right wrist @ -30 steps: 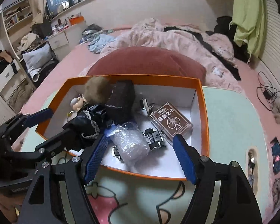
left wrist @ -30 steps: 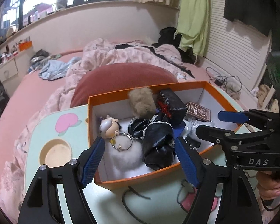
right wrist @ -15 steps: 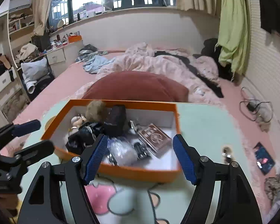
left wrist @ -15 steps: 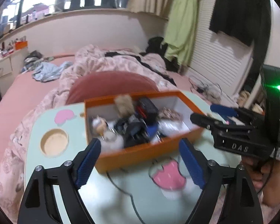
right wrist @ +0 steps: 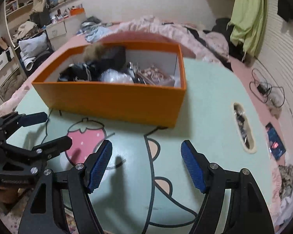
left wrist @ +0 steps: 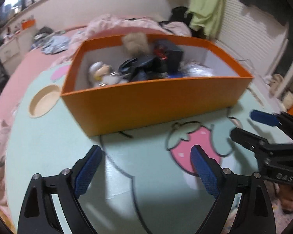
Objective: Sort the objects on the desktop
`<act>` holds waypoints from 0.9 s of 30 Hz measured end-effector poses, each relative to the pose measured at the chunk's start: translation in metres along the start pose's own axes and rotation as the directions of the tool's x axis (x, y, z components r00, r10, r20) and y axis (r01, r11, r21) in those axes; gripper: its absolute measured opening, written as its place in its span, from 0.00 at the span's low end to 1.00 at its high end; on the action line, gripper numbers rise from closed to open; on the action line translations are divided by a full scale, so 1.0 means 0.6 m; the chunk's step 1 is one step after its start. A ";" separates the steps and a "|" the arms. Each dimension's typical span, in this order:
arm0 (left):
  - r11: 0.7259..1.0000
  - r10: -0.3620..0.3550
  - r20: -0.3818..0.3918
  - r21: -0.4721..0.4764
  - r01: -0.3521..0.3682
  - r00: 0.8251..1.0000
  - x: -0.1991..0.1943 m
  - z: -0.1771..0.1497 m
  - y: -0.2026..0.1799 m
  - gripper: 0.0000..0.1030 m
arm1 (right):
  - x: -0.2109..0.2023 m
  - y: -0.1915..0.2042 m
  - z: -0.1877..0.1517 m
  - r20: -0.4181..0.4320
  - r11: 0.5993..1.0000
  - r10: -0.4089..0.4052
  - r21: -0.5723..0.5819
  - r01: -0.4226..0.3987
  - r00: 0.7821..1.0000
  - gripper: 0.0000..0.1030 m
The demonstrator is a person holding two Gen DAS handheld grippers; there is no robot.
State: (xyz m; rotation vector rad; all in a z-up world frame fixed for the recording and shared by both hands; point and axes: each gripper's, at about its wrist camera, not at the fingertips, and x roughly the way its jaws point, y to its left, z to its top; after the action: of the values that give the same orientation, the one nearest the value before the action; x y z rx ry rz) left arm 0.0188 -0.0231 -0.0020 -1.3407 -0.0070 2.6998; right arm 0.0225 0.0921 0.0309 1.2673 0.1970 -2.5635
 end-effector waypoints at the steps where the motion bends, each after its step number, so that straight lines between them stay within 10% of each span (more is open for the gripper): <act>1: 1.000 0.025 -0.004 -0.003 -0.025 1.000 0.005 -0.002 0.001 1.00 | 0.003 0.000 -0.001 -0.010 1.000 0.001 0.000 -0.001 1.000 0.71; 7: 0.998 0.065 0.007 0.009 -0.065 0.998 0.011 -0.005 -0.001 1.00 | 0.026 -0.002 -0.012 -0.070 1.000 -0.001 -0.013 0.000 0.998 0.99; 27: 0.998 0.060 0.018 0.009 -0.060 0.998 0.017 0.000 -0.001 1.00 | 0.026 -0.005 -0.022 -0.044 1.000 0.000 -0.031 -0.001 0.999 1.00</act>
State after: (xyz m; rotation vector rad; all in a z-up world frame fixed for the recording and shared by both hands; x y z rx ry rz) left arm 0.0125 -0.0214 -0.0102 -1.3353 0.0449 2.7574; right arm 0.0224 0.0952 0.0104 1.3127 0.2442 -2.5239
